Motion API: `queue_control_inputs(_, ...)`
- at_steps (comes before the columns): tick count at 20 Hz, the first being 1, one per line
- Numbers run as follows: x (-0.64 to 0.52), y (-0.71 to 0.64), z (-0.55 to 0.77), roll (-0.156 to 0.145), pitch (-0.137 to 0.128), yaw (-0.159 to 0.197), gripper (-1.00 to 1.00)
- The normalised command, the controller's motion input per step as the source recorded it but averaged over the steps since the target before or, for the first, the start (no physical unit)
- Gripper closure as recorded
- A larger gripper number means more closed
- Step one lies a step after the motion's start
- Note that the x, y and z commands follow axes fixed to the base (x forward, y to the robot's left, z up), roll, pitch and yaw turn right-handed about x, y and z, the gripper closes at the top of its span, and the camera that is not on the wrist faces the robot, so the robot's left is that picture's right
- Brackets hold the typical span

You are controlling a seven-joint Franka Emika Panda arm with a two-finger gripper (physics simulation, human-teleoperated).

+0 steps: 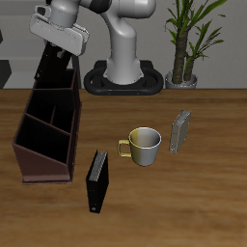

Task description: Place the left black book into the right desk caddy's right compartment

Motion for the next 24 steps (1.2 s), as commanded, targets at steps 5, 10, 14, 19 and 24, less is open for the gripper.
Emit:
queue_control_inputs(5, -0.06, 0.07, -0.10, 0.017, 0.013, 0.006, 1.00)
queue_control_inputs(10, 0.02, 0.02, -0.12, 0.010, 0.033, -0.009, 1.00)
queue_control_inputs(14, 0.02, -0.04, -0.05, -0.004, 0.000, -0.005, 1.00)
queue_control_inputs(19, 0.12, -0.08, -0.16, -0.014, 0.036, -0.026, 1.00)
queue_control_inputs(24, 0.06, 0.00, -0.16, -0.009, 0.036, -0.012, 1.00)
